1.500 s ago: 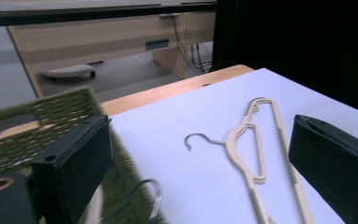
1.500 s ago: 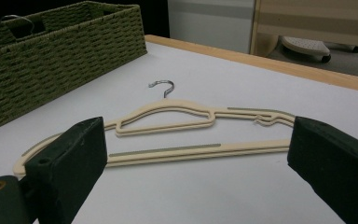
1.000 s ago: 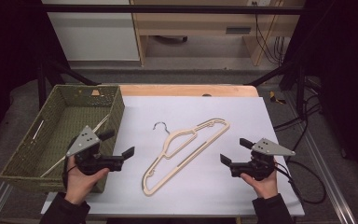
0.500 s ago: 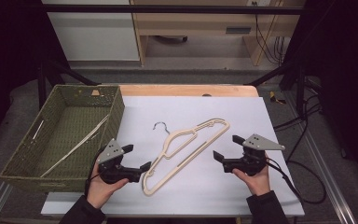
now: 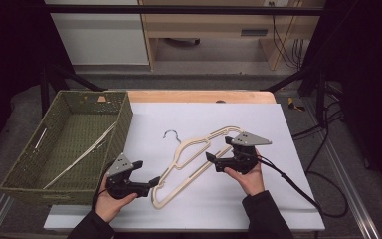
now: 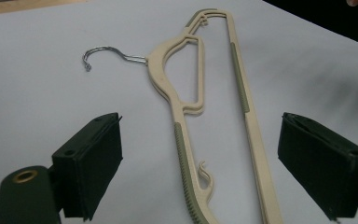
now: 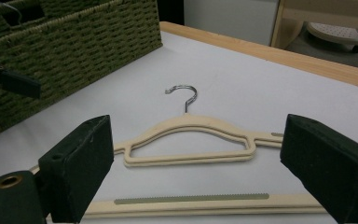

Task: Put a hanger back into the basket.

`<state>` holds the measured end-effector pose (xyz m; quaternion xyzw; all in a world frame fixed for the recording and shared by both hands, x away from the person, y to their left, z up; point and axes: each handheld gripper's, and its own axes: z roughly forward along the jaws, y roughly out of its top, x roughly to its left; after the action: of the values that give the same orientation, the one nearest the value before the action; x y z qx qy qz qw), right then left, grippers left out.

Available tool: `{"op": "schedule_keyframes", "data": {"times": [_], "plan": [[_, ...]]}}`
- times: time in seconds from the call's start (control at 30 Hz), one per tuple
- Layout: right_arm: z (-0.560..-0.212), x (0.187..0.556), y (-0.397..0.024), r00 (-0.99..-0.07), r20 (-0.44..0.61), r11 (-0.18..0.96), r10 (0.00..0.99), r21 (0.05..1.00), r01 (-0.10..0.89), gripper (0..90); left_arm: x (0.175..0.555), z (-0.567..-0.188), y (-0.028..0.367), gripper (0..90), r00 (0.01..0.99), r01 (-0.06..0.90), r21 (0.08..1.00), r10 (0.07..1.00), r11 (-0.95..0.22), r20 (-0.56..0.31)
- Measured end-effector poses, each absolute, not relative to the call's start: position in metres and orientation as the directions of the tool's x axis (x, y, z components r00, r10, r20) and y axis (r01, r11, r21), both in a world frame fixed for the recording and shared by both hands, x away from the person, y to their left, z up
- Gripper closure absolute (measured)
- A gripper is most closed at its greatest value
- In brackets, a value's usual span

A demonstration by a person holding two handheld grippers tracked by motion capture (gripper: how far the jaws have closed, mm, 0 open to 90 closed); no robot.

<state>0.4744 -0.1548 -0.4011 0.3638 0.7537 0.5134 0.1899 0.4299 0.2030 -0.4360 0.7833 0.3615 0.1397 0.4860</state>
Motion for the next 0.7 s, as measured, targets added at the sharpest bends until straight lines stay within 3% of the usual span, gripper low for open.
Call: {"op": "schedule_keyframes", "data": {"times": [0.7], "plan": [[-0.4,0.471,-0.157,-0.666,0.071,0.226,0.743,0.91,0.349,10.4,0.47,-0.473,0.164,55.4,0.705,0.527,0.733,0.703,-0.431,-0.094]]}}
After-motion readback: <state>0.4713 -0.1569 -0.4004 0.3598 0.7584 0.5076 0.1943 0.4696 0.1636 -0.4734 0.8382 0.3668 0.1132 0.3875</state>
